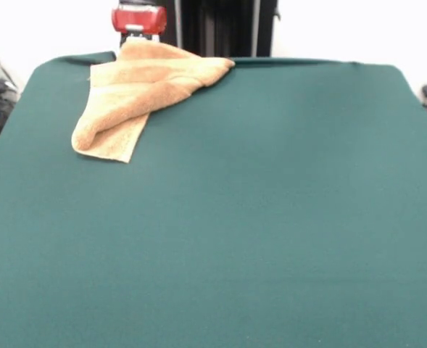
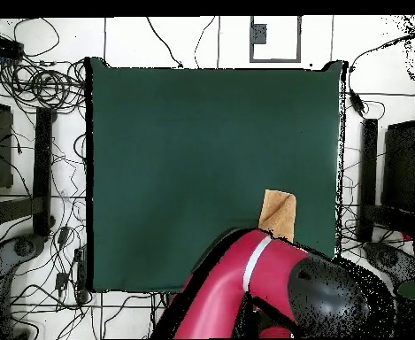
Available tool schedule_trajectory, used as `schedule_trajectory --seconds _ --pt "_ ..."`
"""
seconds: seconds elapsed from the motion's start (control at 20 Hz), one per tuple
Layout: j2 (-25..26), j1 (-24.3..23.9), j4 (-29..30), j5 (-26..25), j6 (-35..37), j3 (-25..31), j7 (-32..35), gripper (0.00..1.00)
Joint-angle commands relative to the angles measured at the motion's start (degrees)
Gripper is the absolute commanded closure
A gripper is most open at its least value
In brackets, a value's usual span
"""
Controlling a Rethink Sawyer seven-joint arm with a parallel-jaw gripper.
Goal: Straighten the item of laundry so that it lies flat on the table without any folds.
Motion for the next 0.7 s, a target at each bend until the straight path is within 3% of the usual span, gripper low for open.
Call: schedule_trajectory --seconds 0.05,0.35,0.45,0.7 --pt "-3.59 2.24 -7.12 -25.93 9.03 3.64 15.71 0.00" --pt "-9.27 3.76 -4.77 -33.33 12.72 4.24 24.39 0.00" --pt "-9.45 2.06 -3.21 -35.94 13.05 5.13 25.82 0.00" --pt "-8.61 -3.07 -2.01 -37.14 14.29 8.15 22.94 0.00"
